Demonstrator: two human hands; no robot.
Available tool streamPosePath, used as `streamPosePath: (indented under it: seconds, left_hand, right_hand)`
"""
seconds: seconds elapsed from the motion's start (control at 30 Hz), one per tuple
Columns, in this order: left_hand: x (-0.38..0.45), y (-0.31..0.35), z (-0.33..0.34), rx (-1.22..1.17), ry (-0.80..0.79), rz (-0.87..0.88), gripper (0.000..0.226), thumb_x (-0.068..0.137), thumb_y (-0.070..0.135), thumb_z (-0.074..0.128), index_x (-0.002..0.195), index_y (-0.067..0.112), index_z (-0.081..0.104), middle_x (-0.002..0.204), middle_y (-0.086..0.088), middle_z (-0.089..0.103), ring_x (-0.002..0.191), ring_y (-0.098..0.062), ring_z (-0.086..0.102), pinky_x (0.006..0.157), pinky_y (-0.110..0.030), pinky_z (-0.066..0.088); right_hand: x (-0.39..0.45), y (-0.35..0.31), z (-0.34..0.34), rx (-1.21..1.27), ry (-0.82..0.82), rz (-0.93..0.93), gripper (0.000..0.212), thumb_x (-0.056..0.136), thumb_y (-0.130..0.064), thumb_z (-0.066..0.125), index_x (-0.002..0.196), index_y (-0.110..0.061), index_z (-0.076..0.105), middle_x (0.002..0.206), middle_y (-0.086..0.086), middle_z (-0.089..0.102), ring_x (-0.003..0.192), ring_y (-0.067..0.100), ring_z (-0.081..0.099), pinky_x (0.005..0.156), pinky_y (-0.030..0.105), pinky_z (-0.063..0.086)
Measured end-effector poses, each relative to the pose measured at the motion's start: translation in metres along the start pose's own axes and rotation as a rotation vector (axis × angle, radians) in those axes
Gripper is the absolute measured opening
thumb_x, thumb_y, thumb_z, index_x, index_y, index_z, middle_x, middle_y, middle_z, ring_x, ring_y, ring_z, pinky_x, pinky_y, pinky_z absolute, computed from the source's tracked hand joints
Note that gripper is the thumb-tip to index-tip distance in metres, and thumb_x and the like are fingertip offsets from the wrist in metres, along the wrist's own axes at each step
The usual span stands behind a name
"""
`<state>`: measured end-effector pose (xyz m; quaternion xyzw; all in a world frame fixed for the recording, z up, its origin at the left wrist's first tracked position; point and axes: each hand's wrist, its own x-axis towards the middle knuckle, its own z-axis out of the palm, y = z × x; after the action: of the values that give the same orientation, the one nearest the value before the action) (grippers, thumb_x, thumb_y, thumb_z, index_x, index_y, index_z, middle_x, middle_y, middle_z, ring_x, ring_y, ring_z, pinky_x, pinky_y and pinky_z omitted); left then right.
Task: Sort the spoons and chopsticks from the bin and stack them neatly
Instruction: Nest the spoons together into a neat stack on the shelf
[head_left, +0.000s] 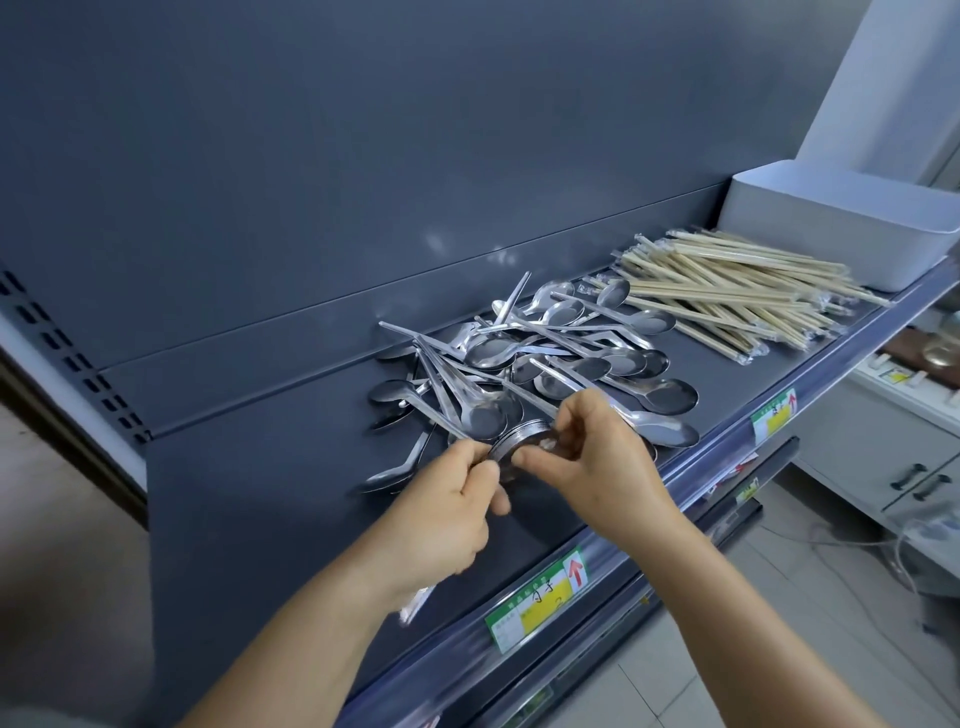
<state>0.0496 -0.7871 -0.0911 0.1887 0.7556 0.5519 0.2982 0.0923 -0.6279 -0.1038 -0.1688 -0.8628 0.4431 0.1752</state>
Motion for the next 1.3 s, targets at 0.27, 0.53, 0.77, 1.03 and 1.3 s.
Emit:
streamPosePath:
  seconds: [0.27, 0.53, 0.77, 1.03, 1.3]
  left_hand:
    - [0.002, -0.007, -0.022, 0.053, 0.186, -0.007, 0.024, 0.097, 0.018, 0.028, 0.091, 0.017, 0.051, 0.079, 0.002, 0.055, 0.046, -0.012, 0.033, 0.046, -0.027, 0.026]
    - [-0.001, -0.007, -0.027, 0.063, 0.193, 0.004, 0.021, 0.097, 0.017, 0.028, 0.094, 0.012, 0.048, 0.077, 0.003, 0.055, 0.046, -0.011, 0.033, 0.047, -0.029, 0.027]
    - [0.001, -0.006, -0.020, 0.073, 0.202, 0.050, 0.023, 0.099, 0.016, 0.028, 0.099, 0.015, 0.051, 0.077, 0.002, 0.058, 0.052, -0.009, 0.045, 0.054, -0.027, 0.043]
    - [-0.006, 0.002, -0.005, 0.024, 0.141, 0.014, 0.024, 0.102, 0.020, 0.026, 0.099, 0.017, 0.050, 0.093, -0.014, 0.061, 0.055, -0.007, 0.067, 0.054, -0.019, 0.053]
    - [-0.016, 0.002, 0.001, -0.078, 0.090, 0.003, 0.019, 0.101, 0.026, 0.035, 0.097, 0.014, 0.048, 0.088, -0.006, 0.060, 0.043, -0.012, 0.041, 0.043, -0.023, 0.038]
  right_hand:
    - [0.010, 0.007, -0.002, -0.377, -0.014, 0.037, 0.035, 0.090, -0.039, 0.055, 0.119, -0.021, 0.052, 0.095, -0.003, 0.061, 0.089, 0.020, 0.058, 0.075, 0.028, 0.042]
    - [0.011, 0.009, -0.010, -0.387, 0.068, 0.042, 0.020, 0.091, -0.018, 0.047, 0.105, -0.018, 0.060, 0.073, 0.002, 0.062, 0.072, 0.025, 0.056, 0.061, 0.028, 0.039]
    - [0.011, 0.005, -0.024, -0.175, 0.059, 0.053, 0.015, 0.089, -0.020, 0.052, 0.078, -0.023, 0.063, 0.052, -0.006, 0.055, 0.045, 0.009, 0.044, 0.046, 0.021, 0.037]
    - [0.005, -0.007, -0.002, 0.244, 0.031, 0.155, 0.018, 0.086, -0.011, 0.060, 0.072, -0.022, 0.065, 0.055, -0.007, 0.063, 0.051, 0.007, 0.057, 0.069, 0.039, 0.055]
    - [-0.002, -0.017, 0.018, 0.230, 0.063, 0.076, 0.008, 0.086, -0.019, 0.063, 0.080, -0.023, 0.063, 0.067, -0.003, 0.069, 0.060, 0.009, 0.062, 0.067, 0.032, 0.055]
